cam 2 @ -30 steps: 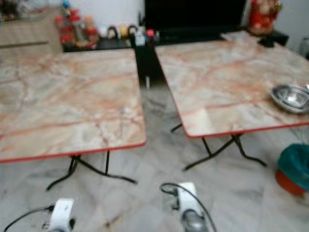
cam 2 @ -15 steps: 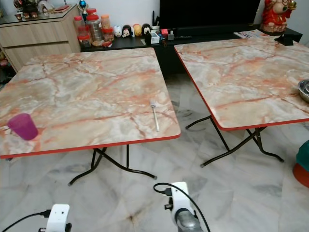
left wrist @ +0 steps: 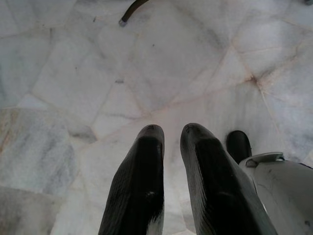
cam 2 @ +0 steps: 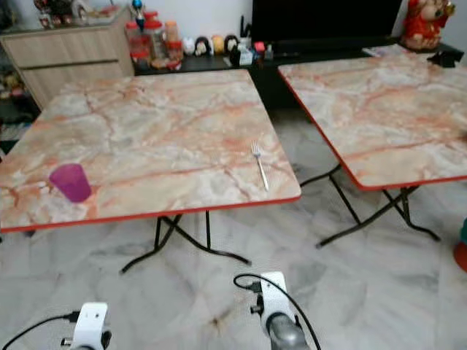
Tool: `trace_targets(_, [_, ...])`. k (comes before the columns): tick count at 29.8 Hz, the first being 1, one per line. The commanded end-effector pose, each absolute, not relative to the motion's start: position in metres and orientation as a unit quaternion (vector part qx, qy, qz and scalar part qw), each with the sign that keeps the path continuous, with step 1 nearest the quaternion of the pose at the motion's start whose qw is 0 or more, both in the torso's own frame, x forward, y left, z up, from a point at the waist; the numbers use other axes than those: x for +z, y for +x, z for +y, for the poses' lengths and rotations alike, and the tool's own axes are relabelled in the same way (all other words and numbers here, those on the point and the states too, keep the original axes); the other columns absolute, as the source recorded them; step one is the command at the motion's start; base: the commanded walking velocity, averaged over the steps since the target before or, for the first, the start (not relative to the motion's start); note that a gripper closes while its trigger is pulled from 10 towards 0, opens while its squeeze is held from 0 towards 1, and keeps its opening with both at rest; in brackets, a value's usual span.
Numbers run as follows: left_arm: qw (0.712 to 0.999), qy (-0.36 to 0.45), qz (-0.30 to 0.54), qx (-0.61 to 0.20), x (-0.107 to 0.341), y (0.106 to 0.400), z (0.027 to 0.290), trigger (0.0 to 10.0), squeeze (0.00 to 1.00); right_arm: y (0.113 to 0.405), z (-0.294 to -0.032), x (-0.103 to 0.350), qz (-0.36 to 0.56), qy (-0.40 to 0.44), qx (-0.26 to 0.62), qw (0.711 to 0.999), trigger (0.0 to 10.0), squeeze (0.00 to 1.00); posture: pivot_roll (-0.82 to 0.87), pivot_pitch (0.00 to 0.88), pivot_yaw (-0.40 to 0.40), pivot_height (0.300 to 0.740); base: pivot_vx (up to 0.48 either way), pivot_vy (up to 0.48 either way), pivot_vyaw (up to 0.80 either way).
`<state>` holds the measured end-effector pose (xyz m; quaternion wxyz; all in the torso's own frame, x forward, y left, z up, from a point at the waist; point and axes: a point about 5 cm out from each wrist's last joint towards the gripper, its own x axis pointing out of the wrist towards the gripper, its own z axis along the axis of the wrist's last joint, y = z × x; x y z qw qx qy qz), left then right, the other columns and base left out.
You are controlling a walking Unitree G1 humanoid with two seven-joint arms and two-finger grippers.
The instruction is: Setting the table
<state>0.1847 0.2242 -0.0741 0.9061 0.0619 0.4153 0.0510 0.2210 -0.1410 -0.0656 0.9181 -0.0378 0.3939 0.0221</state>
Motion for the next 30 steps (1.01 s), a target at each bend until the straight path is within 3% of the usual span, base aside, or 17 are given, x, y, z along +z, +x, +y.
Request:
trace_targets(1, [0.91, 0.06, 0.407, 0.044, -0.0731, 0.1869, 0.2216, 10.0, 0.0, 0.2245, -0.1428, -0.0634, 0.389, -0.04, 0.019, 0.92, 10.0, 0.0, 0.04, 0.0, 0.056, 0.74, 0.0, 0.0, 0.0])
trace_targets(4, [0.908, 0.065, 0.411, 0.044, -0.0739, 0.1858, 0.2214, 10.0, 0.0, 0.224, -0.1406, -0.0638, 0.389, -0.045, 0.029, 0.92, 10.0, 0.0, 0.04, 0.0, 0.057, 0.74, 0.0, 0.0, 0.0])
trace_targets(10, [0.908, 0.067, 0.411, 0.047, -0.0738, 0.1859, 0.2218, 10.0, 0.0, 0.221, -0.1401, -0.0658, 0.396, -0.05, 0.032, 0.916, 10.0, 0.0, 0.04, 0.0, 0.055, 0.74, 0.0, 0.0, 0.72])
trace_targets(30, [0.907, 0.065, 0.415, 0.045, -0.0752, 0.1843, 0.2194, 10.0, 0.0, 0.2278, -0.1442, -0.0608, 0.376, -0.046, 0.024, 0.925, 10.0, 0.0, 0.04, 0.0, 0.05, 0.74, 0.084, 0.0, 0.14])
